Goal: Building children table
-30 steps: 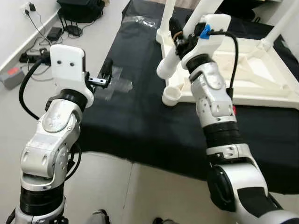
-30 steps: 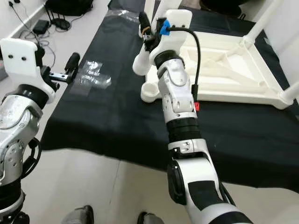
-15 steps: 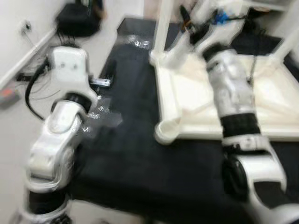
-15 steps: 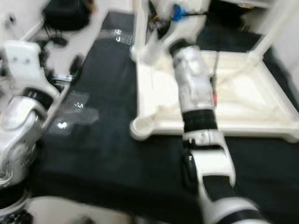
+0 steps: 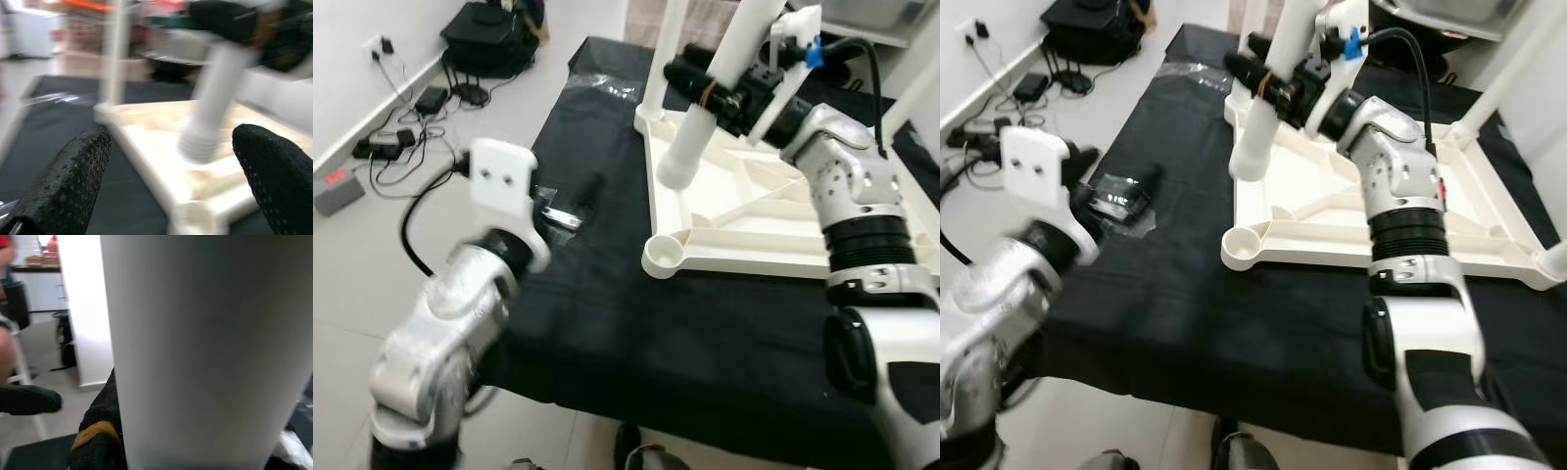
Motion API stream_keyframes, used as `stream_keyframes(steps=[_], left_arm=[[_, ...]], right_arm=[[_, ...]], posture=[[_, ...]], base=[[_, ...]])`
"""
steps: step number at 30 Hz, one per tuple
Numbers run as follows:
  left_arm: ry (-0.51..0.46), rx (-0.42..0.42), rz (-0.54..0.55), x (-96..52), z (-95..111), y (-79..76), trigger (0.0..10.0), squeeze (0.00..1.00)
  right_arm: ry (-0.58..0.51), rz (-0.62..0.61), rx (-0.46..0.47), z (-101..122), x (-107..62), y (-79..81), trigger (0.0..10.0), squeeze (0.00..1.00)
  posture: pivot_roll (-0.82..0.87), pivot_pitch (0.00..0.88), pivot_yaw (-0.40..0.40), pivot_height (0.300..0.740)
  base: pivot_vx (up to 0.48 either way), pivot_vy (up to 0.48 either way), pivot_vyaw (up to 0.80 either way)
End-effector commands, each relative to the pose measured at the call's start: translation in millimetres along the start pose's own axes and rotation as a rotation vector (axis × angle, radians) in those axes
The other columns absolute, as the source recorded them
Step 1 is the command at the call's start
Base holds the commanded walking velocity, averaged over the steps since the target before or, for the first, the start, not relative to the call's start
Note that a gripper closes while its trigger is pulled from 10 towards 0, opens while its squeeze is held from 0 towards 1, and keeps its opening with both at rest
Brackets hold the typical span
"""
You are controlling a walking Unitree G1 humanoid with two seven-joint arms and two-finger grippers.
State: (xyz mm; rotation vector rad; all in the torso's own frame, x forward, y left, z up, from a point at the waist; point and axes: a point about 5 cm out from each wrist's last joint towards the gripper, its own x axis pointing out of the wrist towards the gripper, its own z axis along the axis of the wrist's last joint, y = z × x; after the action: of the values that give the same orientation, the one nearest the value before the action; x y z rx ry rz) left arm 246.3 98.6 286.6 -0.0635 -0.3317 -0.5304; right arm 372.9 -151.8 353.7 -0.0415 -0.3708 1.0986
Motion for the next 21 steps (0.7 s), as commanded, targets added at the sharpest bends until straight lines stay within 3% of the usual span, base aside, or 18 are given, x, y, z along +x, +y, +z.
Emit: stream_keyframes(steps=[1, 8, 12, 18, 21], left_arm=[[0.022, -0.027, -0.043, -2.8, -4.0, -8.3, 10.0, 0.0], [0.062, -0.073, -0.04, -6.8, -14.4, -14.4, 10.0, 0.0], [0.076, -0.11, -0.025, -11.0, -18.0, -16.1, 10.0, 0.0], [0.109, -0.102, -0.026, -18.7, -23.0, -18.3, 10.0, 0.0], [0.119, -0.111, -0.017, -20.0, -24.6, -17.6, 10.0, 0.0]], right_arm=[[-0.025, 0.063, -0.005, 9.4, -2.8, -0.4, 10.0, 0.0], [-0.033, 0.122, 0.024, 8.8, -8.3, -4.0, 10.0, 0.0], [0.037, 0.128, 0.074, -9.5, 0.1, -1.7, 10.0, 0.0], [0.028, 0.154, 0.12, -16.6, 7.6, 1.2, 10.0, 0.0], [0.006, 0.195, 0.138, -15.1, 9.2, 3.4, 10.0, 0.0]], posture=[[0.04, 0.239, -0.137, 0.74], [0.03, 0.248, -0.138, 0.74], [0.03, 0.259, -0.143, 0.74], [0.03, 0.28, -0.148, 0.74], [0.03, 0.286, -0.149, 0.74]], base=[[0.0, 0.0, 0.0], [0.0, 0.0, 0.0], [0.0, 0.0, 0.0], [0.0, 0.0, 0.0], [0.0, 0.0, -0.72]])
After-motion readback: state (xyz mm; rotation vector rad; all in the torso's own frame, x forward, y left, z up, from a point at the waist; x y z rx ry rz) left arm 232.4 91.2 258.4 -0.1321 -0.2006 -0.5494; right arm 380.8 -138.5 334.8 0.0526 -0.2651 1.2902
